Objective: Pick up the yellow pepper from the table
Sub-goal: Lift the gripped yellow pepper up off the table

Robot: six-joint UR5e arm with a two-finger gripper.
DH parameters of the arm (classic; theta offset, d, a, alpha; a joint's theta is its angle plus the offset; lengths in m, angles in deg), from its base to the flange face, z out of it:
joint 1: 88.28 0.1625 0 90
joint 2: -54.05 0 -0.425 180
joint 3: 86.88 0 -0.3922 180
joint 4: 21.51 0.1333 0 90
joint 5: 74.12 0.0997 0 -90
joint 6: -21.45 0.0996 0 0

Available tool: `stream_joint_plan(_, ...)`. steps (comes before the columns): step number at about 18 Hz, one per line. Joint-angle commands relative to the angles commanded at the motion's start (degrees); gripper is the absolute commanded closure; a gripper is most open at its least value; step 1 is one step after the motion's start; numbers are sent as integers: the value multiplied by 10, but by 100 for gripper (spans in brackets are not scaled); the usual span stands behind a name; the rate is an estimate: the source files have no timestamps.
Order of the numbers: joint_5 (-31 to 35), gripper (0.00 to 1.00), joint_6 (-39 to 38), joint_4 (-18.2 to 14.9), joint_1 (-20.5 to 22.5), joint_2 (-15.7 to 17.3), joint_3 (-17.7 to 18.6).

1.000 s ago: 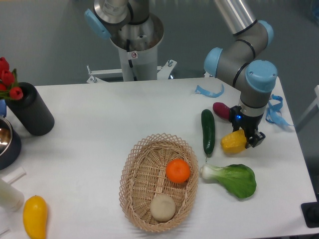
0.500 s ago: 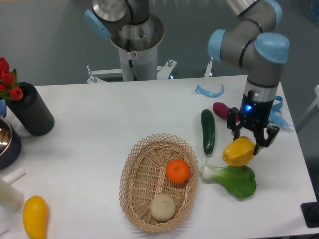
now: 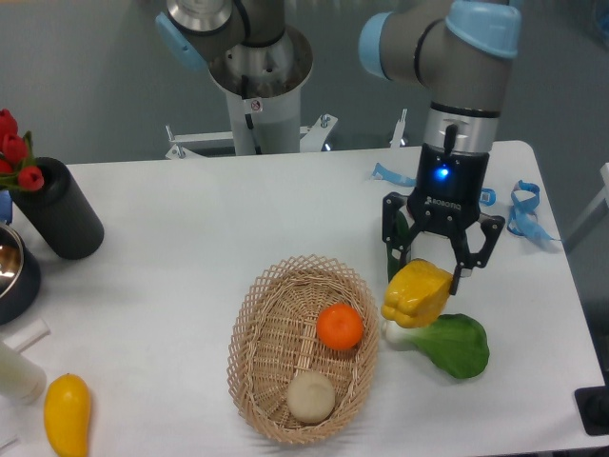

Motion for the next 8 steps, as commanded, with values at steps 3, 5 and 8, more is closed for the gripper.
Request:
stream_joint_plan(3, 0, 78, 3, 0, -1, 0, 1)
stream_joint_plan(5, 0, 78, 2, 0, -2, -2, 0)
stream_joint_plan(8, 0, 78, 4, 0, -3, -4, 1)
